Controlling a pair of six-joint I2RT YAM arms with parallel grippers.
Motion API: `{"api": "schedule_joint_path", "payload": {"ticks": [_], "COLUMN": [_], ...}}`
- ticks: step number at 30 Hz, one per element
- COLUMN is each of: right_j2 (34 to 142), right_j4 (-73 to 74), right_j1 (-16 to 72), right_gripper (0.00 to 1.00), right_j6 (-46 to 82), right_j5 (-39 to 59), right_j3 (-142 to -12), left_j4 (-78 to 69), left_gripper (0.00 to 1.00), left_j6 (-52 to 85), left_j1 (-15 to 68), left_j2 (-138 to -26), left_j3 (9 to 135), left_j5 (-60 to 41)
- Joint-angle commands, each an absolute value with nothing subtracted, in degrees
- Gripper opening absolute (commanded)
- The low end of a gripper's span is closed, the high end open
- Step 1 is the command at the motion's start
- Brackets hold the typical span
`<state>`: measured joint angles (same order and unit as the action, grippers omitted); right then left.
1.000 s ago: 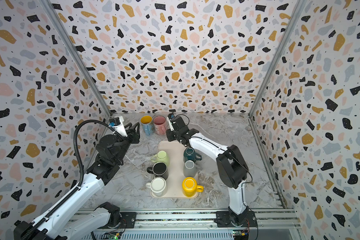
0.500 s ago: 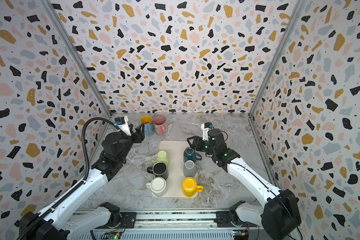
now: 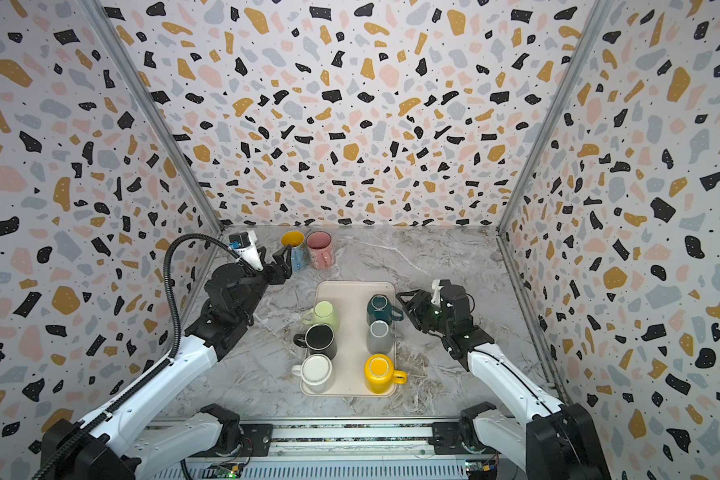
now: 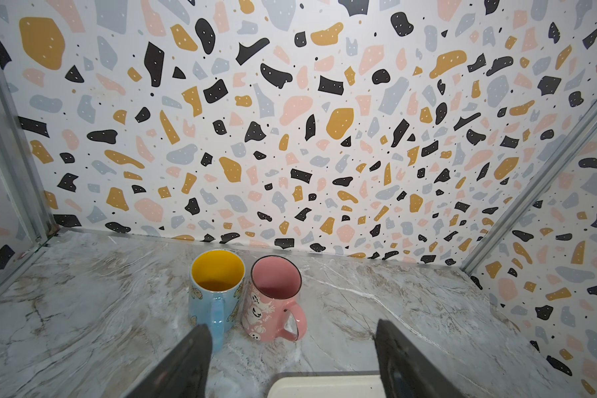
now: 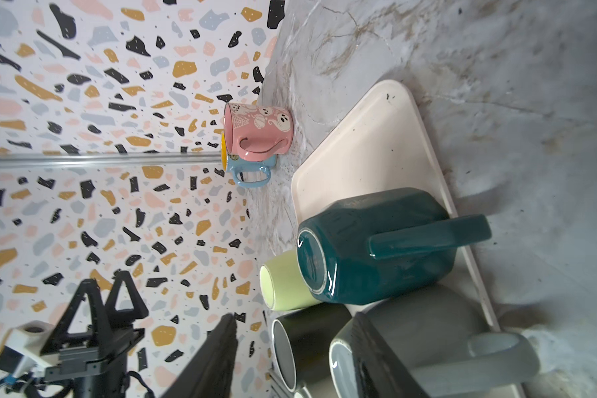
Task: Turn the mug right side up
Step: 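Open the right gripper and withdraw it toward the tray's near side, then reach the right gripper to the upside-down dark green mug's handle on the tray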
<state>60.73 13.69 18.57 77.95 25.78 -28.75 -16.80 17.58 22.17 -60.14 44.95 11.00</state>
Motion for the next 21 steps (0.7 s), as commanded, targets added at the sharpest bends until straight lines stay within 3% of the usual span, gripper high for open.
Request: {"api": "schedule_joint_path", "payload": {"ticks": [1,13,21], "right_j2": [59.85,67.8,73.95], "right_j4": [20.45,35.88,41.02], "right_j1": [17.84,17.58,17.61], "right_gripper": [0.55,0.51,0.48], "right_j6": [88.42,104.02,106.16], "right_j5": [27.82,29.37,29.59], "right_j3": [-25.54,-18.26,-18.52], "left_j4": [-19.69,-19.69,-19.42], "left_gripper": [0.77,0.78,0.78], "left_j6": [17.41,16.71,16.08], "left_j1": [21.75,21.8,21.85], "left_j2": [-59.41,-60.24,-61.07], "left_j3": [45.35,45.26,45.65], "left_j5": [11.43,12.38,13.42]}}
